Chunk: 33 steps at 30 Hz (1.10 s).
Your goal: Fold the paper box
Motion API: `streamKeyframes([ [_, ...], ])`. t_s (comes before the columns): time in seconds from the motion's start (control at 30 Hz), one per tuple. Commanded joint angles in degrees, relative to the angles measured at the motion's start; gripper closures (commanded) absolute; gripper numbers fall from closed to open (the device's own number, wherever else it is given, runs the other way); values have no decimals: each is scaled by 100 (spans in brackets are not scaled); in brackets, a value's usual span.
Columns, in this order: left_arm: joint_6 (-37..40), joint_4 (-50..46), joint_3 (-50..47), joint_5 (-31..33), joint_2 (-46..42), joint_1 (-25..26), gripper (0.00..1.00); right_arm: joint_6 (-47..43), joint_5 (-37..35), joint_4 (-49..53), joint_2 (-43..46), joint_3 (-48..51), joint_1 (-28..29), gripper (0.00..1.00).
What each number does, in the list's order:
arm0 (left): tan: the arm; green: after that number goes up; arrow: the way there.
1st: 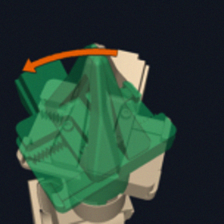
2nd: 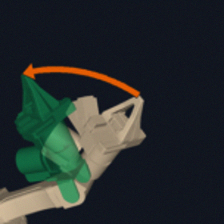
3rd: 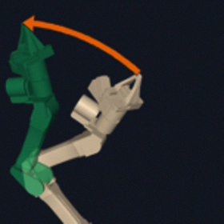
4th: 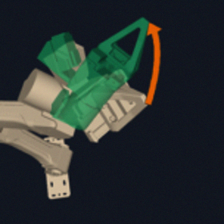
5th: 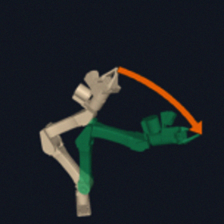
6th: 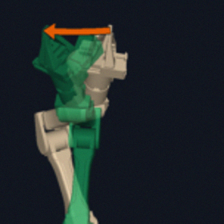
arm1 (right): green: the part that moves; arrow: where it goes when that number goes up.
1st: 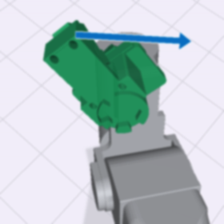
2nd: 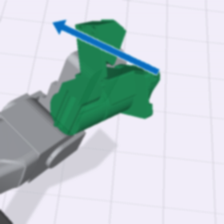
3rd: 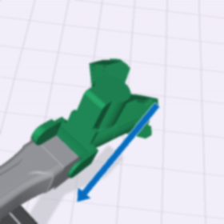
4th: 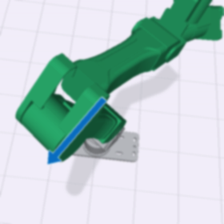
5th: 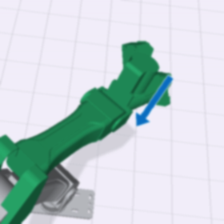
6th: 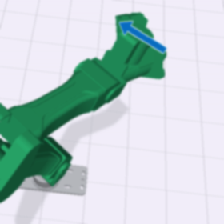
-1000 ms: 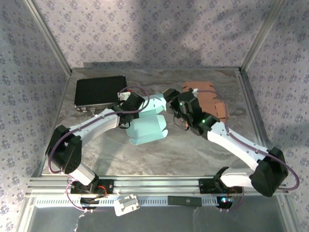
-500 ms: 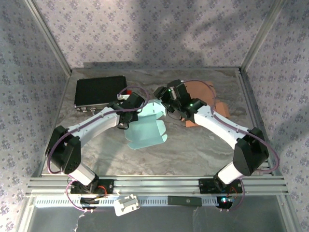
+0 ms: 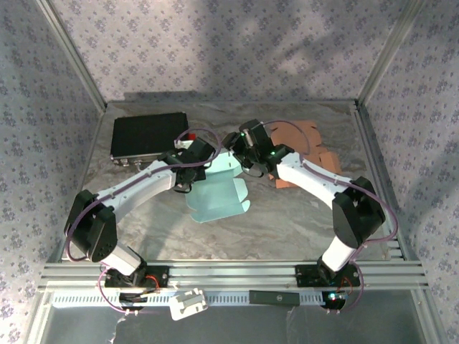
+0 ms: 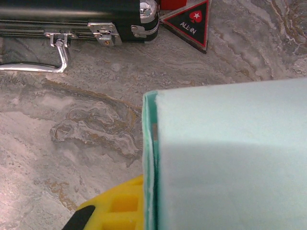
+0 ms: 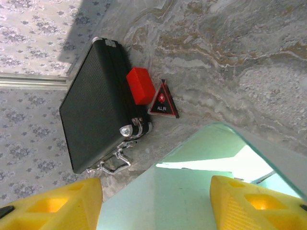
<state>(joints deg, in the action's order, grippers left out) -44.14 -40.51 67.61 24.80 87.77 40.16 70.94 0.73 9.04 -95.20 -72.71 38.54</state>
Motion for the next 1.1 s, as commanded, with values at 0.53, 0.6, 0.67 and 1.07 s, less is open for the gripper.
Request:
streamKeyframes([
  [0.53, 2, -93, 222, 62, -204, 143, 100, -383, -545, -420, 1191, 1179, 302, 40],
  [0.6, 19, -77, 217, 53, -184, 141, 100, -455, -772, -491, 1575, 1630, 367, 39],
  [0.67, 29, -62, 236, 35, -165, 142, 100, -505, -892, -575, 1844, 2004, 432, 39],
  [1.07, 113, -108, 327, 2, -196, 144, 100, -762, -927, -1003, 1310, 2291, 444, 39],
])
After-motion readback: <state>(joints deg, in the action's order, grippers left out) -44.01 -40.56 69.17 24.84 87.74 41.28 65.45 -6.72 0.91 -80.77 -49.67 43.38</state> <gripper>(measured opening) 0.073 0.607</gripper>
